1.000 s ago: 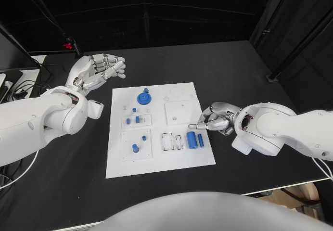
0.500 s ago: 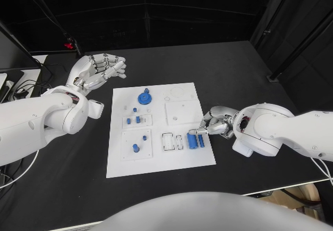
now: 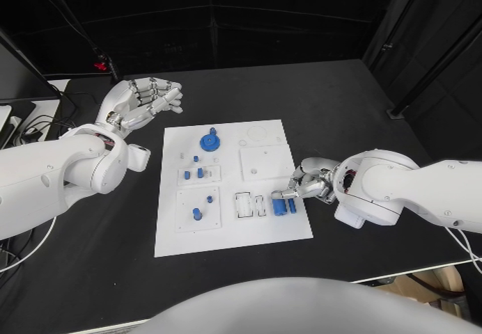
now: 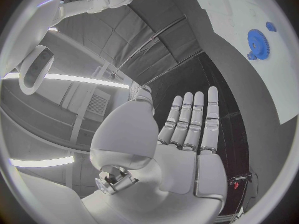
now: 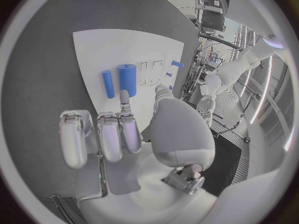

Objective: Assemble the parts on the task board

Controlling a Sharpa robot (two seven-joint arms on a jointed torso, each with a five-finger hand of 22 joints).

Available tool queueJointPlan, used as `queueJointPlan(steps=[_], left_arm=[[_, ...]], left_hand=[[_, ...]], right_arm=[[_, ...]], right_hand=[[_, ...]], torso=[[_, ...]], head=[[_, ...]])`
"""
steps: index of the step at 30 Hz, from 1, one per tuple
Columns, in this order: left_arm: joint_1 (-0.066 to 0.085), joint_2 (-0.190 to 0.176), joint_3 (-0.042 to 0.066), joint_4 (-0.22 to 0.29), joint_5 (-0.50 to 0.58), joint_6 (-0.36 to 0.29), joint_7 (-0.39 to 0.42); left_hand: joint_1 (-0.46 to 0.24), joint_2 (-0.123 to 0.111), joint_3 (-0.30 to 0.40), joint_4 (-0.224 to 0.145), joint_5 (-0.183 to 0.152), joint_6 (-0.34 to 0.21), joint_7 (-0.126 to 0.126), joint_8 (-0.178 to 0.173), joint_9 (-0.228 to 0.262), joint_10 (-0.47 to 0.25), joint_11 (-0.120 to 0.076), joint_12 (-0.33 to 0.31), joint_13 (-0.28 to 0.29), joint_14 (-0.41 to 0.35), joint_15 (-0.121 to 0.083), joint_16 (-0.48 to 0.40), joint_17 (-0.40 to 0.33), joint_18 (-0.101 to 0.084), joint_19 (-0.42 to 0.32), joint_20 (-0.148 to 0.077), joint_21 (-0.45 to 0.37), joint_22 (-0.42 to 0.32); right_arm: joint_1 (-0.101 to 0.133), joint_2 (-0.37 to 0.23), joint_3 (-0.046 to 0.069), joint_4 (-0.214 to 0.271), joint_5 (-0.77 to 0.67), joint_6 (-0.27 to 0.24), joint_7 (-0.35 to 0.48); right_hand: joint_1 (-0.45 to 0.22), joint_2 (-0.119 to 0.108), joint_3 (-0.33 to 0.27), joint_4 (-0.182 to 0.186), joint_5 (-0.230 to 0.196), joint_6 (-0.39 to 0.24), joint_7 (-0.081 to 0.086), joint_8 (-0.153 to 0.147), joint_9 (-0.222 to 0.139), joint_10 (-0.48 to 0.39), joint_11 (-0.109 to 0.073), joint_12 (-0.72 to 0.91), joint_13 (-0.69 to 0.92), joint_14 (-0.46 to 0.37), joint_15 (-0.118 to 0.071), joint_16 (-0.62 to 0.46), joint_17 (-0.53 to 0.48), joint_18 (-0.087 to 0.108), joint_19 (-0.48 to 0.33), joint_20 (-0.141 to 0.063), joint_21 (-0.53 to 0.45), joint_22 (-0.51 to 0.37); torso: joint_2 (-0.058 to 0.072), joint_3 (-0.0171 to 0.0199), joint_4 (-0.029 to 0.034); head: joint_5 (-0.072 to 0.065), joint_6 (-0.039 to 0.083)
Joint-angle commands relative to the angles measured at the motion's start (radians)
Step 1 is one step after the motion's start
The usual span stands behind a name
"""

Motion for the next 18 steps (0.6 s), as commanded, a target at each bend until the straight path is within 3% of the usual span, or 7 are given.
queueJointPlan(steps=[1, 12, 18], left_arm=[[0.001, -0.001, 0.001, 0.002, 0.003, 0.009, 0.013], [0.001, -0.003, 0.001, 0.002, 0.003, 0.009, 0.013], [0.001, -0.002, 0.001, 0.001, 0.003, 0.01, 0.013]], left_hand=[[0.003, 0.007, -0.008, -0.001, 0.003, -0.006, 0.06, 0.005, -0.001, -0.007, 0.002, 0.005, -0.001, -0.008, 0.0, 0.006, -0.001, 0.007, 0.002, 0.003, 0.0, -0.001], [0.003, 0.007, -0.008, -0.001, 0.003, -0.006, 0.06, 0.005, -0.001, -0.007, 0.002, 0.005, -0.001, -0.008, 0.0, 0.006, -0.001, 0.007, 0.002, 0.003, 0.0, -0.001], [0.003, 0.007, -0.008, -0.001, 0.003, -0.006, 0.06, 0.005, -0.001, -0.007, 0.002, 0.005, -0.001, -0.008, 0.0, 0.006, -0.001, 0.007, 0.002, 0.003, 0.0, -0.001]], right_arm=[[0.001, 0.004, 0.0, -0.002, -0.004, 0.042, -0.038], [0.001, 0.016, 0.0, -0.012, 0.001, 0.067, -0.055], [0.001, 0.033, 0.0, -0.015, 0.014, 0.068, -0.049]], right_hand=[[-0.014, 0.005, -0.001, 0.0, -0.006, 0.011, 0.0, -0.011, -0.003, 0.102, -0.004, 0.003, 0.263, 0.104, -0.004, 0.002, 0.263, -0.007, 0.106, -0.006, 0.003, 0.263], [-0.024, 0.02, 0.001, -0.001, -0.013, 0.02, 0.0, -0.025, -0.007, 0.102, -0.004, 0.003, 0.263, 0.104, -0.002, 0.002, 0.263, -0.007, 0.106, -0.005, 0.003, 0.263], [-0.023, 0.028, 0.003, -0.002, -0.014, 0.025, -0.001, -0.029, -0.008, 0.102, -0.004, 0.003, 0.263, 0.104, -0.001, 0.002, 0.263, -0.007, 0.106, -0.004, 0.003, 0.263]], torso=[[0.0, 0.0001, 0.0], [0.001, -0.0002, -0.0025], [0.001, -0.0002, -0.0004]], head=[[0.003, 0.0], [0.003, 0.0], [0.0, 0.0]])
